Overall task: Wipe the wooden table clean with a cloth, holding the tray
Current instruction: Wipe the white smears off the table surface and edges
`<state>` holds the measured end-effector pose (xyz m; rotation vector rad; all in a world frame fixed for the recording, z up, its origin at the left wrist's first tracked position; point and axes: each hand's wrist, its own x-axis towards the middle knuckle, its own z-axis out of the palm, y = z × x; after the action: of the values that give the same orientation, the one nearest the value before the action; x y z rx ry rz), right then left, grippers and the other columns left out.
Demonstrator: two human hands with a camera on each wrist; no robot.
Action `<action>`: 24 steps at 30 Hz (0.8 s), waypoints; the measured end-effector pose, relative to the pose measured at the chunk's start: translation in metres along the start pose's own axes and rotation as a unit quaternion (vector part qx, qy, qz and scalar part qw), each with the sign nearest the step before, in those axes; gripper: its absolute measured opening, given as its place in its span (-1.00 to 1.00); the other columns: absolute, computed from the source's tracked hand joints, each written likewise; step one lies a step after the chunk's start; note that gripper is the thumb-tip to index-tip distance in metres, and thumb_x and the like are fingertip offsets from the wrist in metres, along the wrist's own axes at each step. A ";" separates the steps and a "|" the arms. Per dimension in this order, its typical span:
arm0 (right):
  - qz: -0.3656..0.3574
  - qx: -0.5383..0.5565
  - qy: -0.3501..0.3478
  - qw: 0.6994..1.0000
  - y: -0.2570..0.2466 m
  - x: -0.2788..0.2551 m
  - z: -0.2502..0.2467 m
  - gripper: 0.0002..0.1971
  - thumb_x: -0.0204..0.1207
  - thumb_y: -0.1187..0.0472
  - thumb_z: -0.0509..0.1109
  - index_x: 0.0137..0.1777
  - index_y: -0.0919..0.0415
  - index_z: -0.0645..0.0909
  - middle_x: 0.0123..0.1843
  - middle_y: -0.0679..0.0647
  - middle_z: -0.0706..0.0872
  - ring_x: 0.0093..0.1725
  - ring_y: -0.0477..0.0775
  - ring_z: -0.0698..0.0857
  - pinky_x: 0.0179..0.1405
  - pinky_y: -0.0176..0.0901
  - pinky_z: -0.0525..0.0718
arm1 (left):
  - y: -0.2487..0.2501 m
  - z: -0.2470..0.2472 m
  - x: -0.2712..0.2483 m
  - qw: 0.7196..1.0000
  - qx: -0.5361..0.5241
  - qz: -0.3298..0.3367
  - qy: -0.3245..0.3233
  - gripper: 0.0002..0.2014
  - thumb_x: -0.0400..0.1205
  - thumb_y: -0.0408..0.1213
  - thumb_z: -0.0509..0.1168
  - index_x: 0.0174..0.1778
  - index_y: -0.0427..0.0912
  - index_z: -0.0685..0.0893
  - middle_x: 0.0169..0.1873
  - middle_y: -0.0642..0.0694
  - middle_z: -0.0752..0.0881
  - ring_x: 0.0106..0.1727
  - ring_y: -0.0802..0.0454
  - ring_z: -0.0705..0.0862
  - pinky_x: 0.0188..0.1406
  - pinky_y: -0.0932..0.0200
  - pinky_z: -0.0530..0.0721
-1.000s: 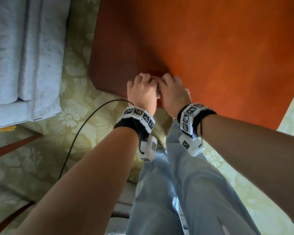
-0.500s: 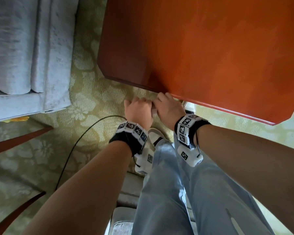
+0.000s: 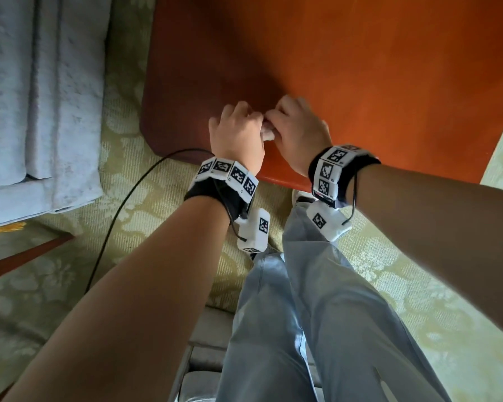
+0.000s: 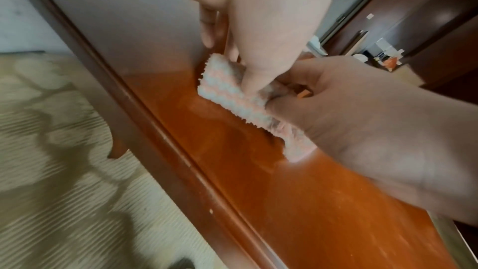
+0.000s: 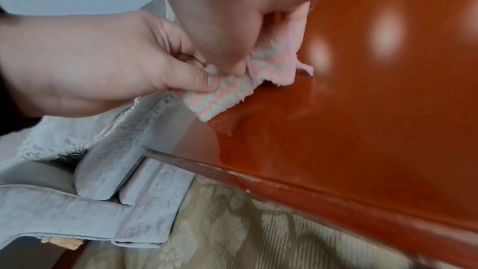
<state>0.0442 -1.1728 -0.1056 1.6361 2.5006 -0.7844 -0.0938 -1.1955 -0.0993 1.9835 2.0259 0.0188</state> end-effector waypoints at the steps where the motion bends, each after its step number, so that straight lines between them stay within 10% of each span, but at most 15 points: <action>1: 0.006 0.001 -0.010 1.000 0.003 -0.002 0.004 -0.72 0.64 0.17 0.26 0.32 0.08 0.57 0.18 0.10 0.51 0.22 0.20 0.49 -0.21 0.17 0.71 | 0.001 0.004 -0.002 1.000 -0.003 -0.008 -0.017 -0.85 0.52 -0.27 0.42 -0.01 -0.07 0.80 0.00 -0.06 0.71 0.09 -0.16 0.63 -0.05 -0.07 0.50; 6: 0.030 0.051 -0.054 0.997 -0.012 -0.024 0.024 -0.60 0.62 0.20 0.26 0.45 -0.01 0.50 0.21 0.07 0.48 0.19 0.19 0.47 -0.14 0.16 0.67 | -0.003 0.015 -0.029 0.999 -0.003 -0.019 -0.041 -0.87 0.49 -0.27 0.43 -0.07 -0.08 0.82 -0.06 -0.05 0.71 0.07 -0.16 0.63 -0.13 -0.03 0.47; 11: 0.007 0.049 -0.098 0.994 -0.039 -0.047 0.041 -0.81 0.58 0.27 0.31 0.15 0.13 0.61 0.11 0.04 0.49 0.09 0.13 0.46 -0.19 0.09 0.63 | -0.021 0.008 -0.067 0.997 0.010 -0.006 -0.081 -0.91 0.47 -0.25 0.42 -0.16 -0.12 0.80 -0.20 -0.10 0.71 -0.04 -0.19 0.64 -0.16 -0.01 0.44; 17: -0.047 0.044 -0.161 0.985 -0.067 -0.062 0.049 -0.81 0.63 0.20 0.25 0.15 0.11 0.66 -0.03 0.00 0.49 0.04 0.10 0.48 -0.21 -0.05 0.47 | -0.045 0.002 -0.114 0.985 0.006 -0.019 -0.172 -0.78 0.68 -0.16 0.23 0.16 -0.09 0.68 0.07 -0.06 0.72 0.19 -0.11 0.62 0.19 -0.06 0.54; 24: -0.034 0.118 -0.152 0.981 -0.107 -0.063 -0.001 -0.81 0.62 0.05 0.29 0.07 0.10 0.66 -0.04 0.02 0.53 0.00 0.11 0.54 -0.12 0.04 0.58 | -0.062 -0.045 -0.121 0.981 -0.103 -0.084 -0.138 -0.87 0.64 -0.22 0.29 -0.01 -0.14 0.70 -0.08 -0.07 0.70 -0.06 -0.09 0.67 -0.15 0.07 0.54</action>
<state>-0.0213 -1.2585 -0.0446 1.3668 2.3304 -1.2748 -0.1650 -1.3072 -0.0449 1.5897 1.9174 -0.0761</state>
